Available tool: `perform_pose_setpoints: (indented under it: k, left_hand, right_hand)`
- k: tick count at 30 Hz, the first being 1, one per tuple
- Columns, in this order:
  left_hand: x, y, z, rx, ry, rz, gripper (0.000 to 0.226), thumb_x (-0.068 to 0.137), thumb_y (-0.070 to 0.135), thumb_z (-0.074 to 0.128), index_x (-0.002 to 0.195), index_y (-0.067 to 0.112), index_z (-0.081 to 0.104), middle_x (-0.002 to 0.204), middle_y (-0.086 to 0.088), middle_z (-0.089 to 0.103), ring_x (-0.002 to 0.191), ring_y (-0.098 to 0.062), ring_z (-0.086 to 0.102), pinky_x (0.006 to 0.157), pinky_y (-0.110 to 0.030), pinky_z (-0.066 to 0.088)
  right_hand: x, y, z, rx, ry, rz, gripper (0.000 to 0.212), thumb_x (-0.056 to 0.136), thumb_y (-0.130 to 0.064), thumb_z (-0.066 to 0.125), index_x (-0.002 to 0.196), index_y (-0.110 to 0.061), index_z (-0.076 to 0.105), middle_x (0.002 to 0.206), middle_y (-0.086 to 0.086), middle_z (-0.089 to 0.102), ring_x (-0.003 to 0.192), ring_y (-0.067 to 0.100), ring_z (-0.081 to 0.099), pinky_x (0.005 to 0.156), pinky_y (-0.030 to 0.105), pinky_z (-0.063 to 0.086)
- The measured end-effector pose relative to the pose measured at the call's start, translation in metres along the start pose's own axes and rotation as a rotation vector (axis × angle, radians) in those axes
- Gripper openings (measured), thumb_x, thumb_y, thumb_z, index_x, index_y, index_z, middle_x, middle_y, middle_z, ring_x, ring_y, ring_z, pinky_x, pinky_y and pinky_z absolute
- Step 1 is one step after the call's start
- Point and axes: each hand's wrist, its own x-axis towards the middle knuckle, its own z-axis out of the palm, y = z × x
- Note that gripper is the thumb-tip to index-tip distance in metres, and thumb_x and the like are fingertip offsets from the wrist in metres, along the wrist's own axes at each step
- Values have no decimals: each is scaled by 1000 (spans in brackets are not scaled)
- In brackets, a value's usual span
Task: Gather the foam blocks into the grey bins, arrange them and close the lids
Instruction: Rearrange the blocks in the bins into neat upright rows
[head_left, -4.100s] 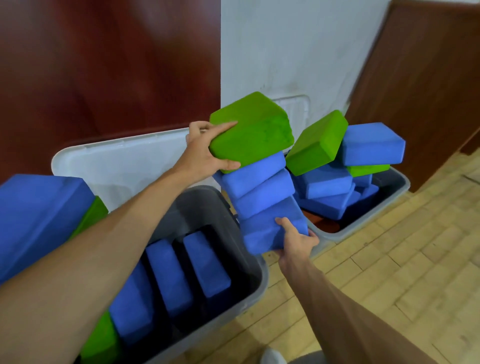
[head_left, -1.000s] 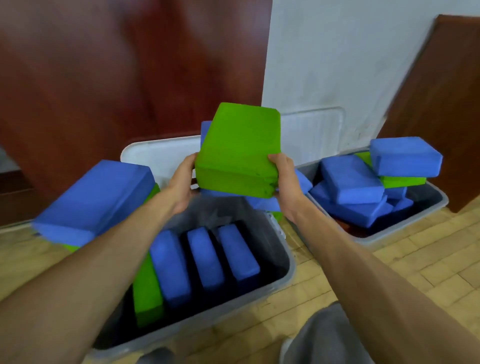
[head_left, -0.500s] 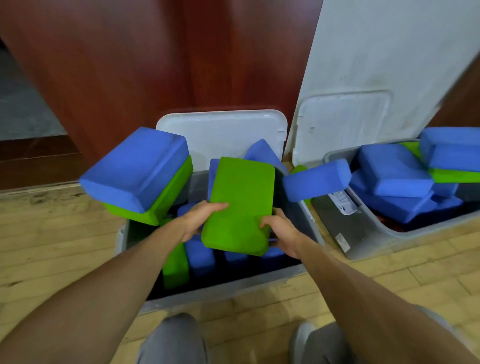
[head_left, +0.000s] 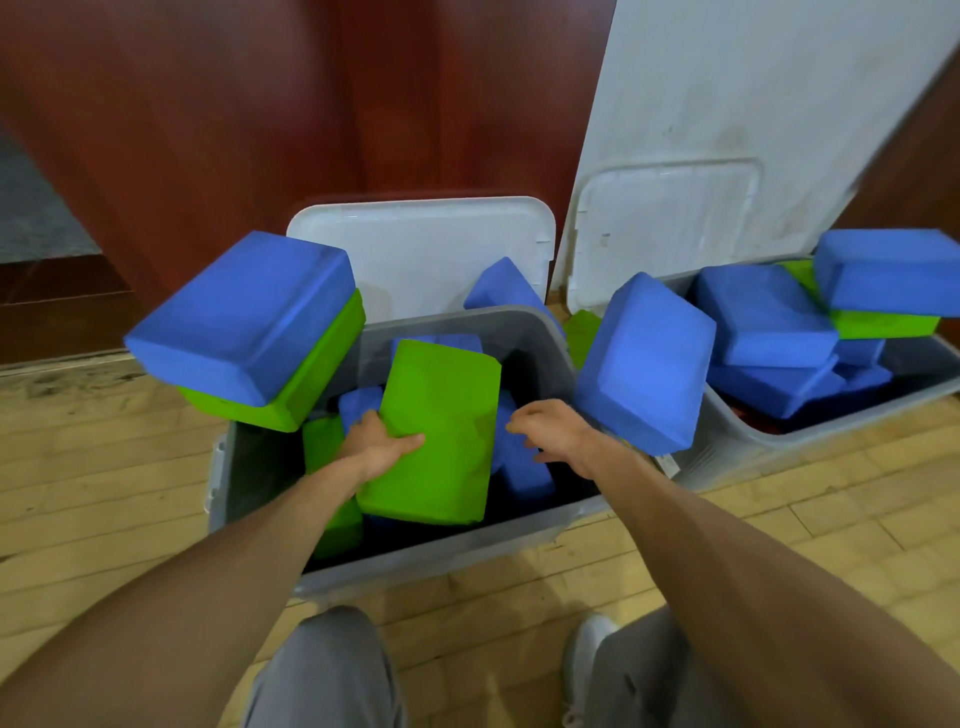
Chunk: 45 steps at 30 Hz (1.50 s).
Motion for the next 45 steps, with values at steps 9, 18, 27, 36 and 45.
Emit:
perform_pose_setpoints:
  k: [9,18,27,36,45]
  left_hand:
    - [-13,57,37,589,-39,716,67,88,36,61,148,28,32,158,8,22,148,-13,9,120,-39,1]
    - [-2,32,38,950,6,1033,43,64,53,57,98,30,70,127,9,55,139,-22,32,114,-47,7]
    - [19,32,17,896,186,1193,33,67,44,48,82,27,72,94,10,62,102,-20,44,87,-37,29]
    - [27,14,41,675,203,916,81,69,63,50,139,22,45,150,-6,36,142,-22,28,118,-36,12]
    - [23,16,36,753,204,897,76,71,63,50,140,32,44,154,6,32,145,-11,23,119,-41,6]
  right_hand:
    - [8,27,-23,-220,123,74,13,79,-15,57,79,-4,65,70,12,55,69,28,56,69,39,54]
    - [26,47,-17,-215,64,172,31,80,-32,69,87,-2,67,83,15,68,75,28,65,78,40,57]
    - [31,51,7,-546,11,179,70,82,-47,69,132,-2,50,131,15,56,121,31,52,85,29,41]
    - [73,76,44,-830,-44,281,116,75,-51,75,148,-3,-1,145,22,35,132,37,42,103,44,39]
    - [63,59,22,-798,117,72,91,80,-57,65,149,-18,20,150,21,18,130,46,33,104,47,35]
